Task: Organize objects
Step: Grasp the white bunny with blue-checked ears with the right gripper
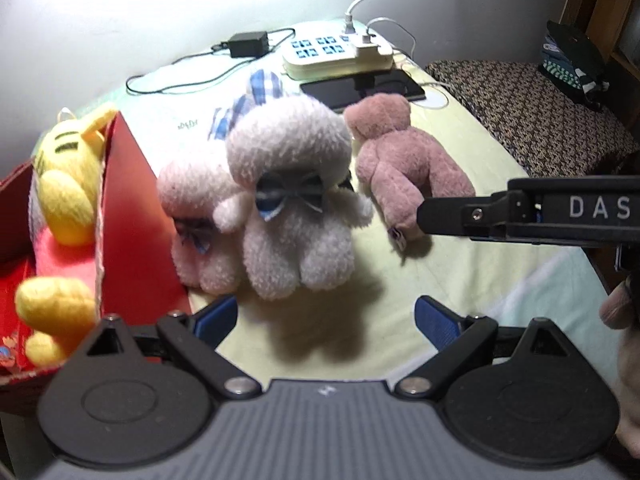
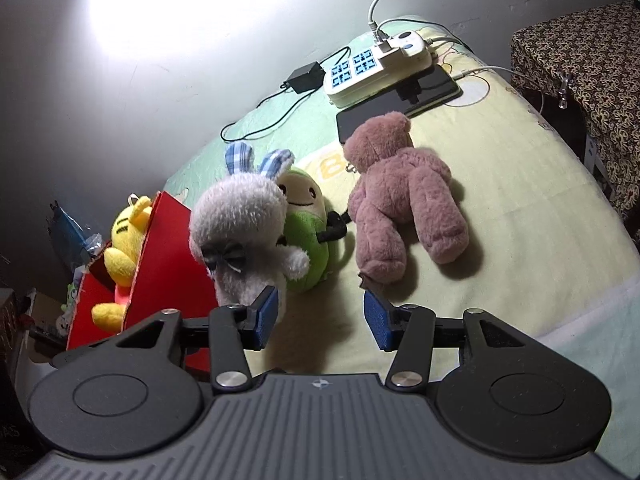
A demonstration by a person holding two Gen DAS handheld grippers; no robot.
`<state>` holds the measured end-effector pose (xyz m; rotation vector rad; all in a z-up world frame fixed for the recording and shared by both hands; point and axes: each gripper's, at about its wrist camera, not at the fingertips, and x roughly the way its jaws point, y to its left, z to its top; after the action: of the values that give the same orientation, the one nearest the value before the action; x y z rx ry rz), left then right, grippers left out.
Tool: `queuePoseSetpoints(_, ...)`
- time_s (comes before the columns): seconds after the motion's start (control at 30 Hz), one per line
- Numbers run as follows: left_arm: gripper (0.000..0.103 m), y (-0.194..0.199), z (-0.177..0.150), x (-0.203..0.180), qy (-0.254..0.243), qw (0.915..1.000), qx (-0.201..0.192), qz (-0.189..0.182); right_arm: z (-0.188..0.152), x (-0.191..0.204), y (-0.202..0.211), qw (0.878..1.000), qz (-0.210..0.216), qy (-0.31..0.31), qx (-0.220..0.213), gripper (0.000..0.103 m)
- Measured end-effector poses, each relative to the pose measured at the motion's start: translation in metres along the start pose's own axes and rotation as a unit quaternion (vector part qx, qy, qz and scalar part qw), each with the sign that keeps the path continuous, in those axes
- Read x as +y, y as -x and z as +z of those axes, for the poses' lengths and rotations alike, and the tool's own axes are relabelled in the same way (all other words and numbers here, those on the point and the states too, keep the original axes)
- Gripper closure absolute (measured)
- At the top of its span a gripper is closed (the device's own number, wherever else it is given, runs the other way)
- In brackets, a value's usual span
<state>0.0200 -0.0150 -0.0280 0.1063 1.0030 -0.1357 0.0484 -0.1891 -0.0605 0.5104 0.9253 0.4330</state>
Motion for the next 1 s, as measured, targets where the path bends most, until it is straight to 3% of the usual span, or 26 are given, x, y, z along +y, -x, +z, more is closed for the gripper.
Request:
queuePoseSetpoints(0.2,0.01,-0.003,0.016,0.007,0.001,0.9989,-0.042,0.022,0.023,0.004,-0.017,0.999,0.04,-0.017,-0.001,0.051)
queuePoseSetpoints(0.4,0.012,-0.007,0.025,0.012,-0.001,0.9982,-0.06,0.004,0.035,0.011,-0.038,0.998,0.063,-0.01,0.011,0.051)
queuePoseSetpoints(0.6,0.012,-0.019,0.031,0.02,0.006,0.998,-0.06,-0.018,0.04,0.016,-0.055,0.995,0.095,0.009,0.03,0.051)
queuePoseSetpoints(1.0,0.021,-0.053,0.038,0.037,0.027,0.9991,-0.031,-0.013,0.043,0.027,-0.086,0.986,0.147,0.037,0.064,0.043)
